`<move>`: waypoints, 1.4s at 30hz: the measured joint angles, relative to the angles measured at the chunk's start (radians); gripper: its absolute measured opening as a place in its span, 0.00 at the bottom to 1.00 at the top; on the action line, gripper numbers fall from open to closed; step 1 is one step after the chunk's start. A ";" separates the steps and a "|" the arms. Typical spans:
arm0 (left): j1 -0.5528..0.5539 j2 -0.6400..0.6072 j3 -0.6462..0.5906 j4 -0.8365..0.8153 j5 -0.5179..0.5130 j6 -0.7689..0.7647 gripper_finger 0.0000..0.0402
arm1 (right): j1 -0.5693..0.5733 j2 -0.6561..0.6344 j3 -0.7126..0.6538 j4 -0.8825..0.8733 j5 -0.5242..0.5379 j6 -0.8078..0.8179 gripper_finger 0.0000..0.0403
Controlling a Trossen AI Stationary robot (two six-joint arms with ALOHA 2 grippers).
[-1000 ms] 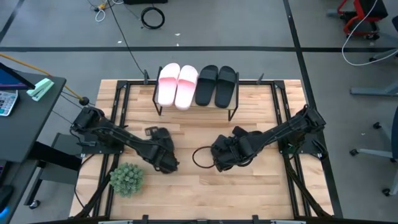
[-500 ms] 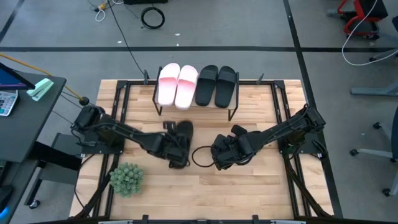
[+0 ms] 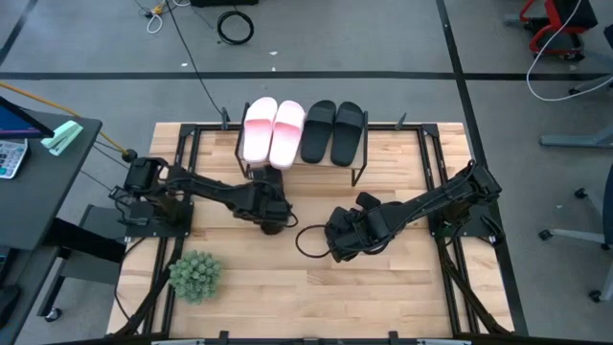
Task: Pick and place slides into the shelf
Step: Put the black slides under the shelf
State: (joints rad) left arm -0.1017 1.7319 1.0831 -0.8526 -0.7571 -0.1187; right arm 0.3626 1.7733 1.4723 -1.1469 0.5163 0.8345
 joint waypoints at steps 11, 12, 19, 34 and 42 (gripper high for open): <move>0.047 0.000 -0.155 0.156 -0.164 0.080 0.03 | 0.000 0.000 0.000 0.000 0.034 -0.006 0.19; 0.056 0.000 -0.161 0.163 -0.176 0.080 0.03 | 0.000 0.000 0.000 0.000 0.034 -0.004 0.19; 0.106 0.000 -0.161 0.176 -0.179 0.086 0.09 | 0.000 0.000 0.000 0.000 0.034 -0.001 0.19; -0.067 0.000 0.070 -0.287 0.031 -0.192 0.35 | 0.000 0.000 0.000 0.000 0.033 0.007 0.19; -0.217 -0.006 0.177 -0.183 0.355 -0.203 0.21 | 0.000 0.000 0.000 0.000 0.033 0.003 0.19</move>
State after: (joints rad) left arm -0.3188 1.7256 1.2598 -1.0358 -0.4022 -0.3218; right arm 0.3626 1.7733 1.4723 -1.1465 0.5492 0.8375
